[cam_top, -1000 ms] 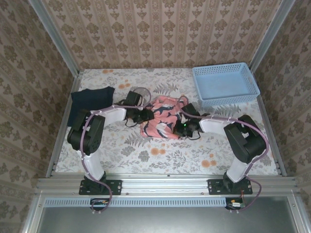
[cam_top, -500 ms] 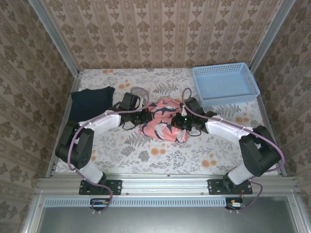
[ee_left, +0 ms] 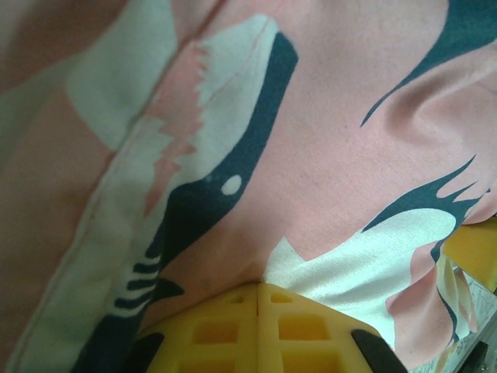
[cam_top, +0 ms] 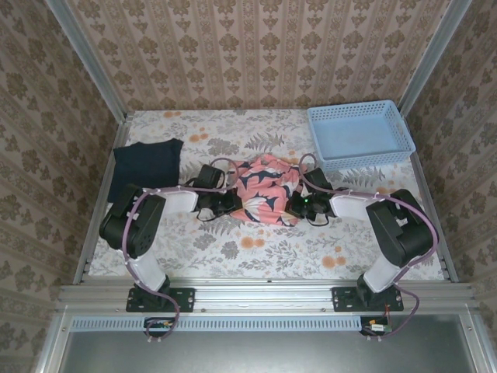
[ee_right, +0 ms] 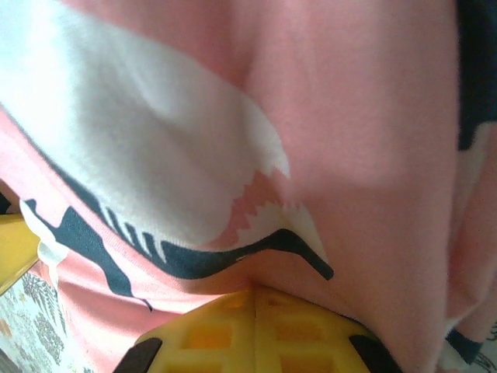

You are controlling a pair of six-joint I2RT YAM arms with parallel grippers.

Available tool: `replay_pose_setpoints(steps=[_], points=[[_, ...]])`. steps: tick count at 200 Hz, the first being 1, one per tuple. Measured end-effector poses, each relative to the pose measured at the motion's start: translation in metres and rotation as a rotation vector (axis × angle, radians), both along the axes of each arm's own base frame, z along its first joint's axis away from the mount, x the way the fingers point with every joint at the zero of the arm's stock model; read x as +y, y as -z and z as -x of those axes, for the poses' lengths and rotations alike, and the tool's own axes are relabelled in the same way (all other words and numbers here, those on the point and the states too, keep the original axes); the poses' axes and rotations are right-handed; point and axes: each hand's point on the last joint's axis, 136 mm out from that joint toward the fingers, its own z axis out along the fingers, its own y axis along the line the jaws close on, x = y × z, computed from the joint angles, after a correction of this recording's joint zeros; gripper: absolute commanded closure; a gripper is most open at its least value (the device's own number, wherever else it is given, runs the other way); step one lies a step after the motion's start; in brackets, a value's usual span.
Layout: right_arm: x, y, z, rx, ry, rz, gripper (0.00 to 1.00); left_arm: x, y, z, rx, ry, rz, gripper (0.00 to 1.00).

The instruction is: Fold and stack the mixed laundry pile

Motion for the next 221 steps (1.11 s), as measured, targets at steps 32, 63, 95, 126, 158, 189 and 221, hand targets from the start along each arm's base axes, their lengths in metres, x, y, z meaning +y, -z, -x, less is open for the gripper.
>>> replay_pose_setpoints(steps=[32, 63, 95, 126, 158, 189, 221], points=[[-0.005, -0.031, 0.001, -0.067, -0.021, 0.015, 0.55, 0.004, -0.037, -0.009, -0.060, -0.018, 0.022, 0.41], [-0.021, -0.084, -0.013, -0.220, -0.015, 0.089, 0.30, 0.026, -0.093, -0.042, -0.212, -0.089, 0.048, 0.28], [-0.048, -0.091, -0.022, -0.243, 0.039, 0.162, 0.25, 0.060, -0.091, -0.067, -0.241, -0.172, 0.009, 0.24], [-0.054, -0.055, -0.022, -0.147, 0.045, 0.209, 0.23, 0.072, -0.058, -0.076, -0.187, -0.190, -0.026, 0.23], [-0.046, -0.023, -0.022, -0.081, 0.034, 0.187, 0.31, 0.066, -0.027, -0.078, -0.133, -0.167, -0.016, 0.19], [-0.035, -0.016, -0.026, -0.080, 0.026, 0.153, 0.46, 0.056, -0.020, -0.080, -0.141, -0.141, 0.009, 0.19], [-0.031, -0.005, -0.025, -0.052, 0.023, 0.148, 0.57, 0.049, -0.020, -0.083, -0.145, -0.140, 0.028, 0.21]])
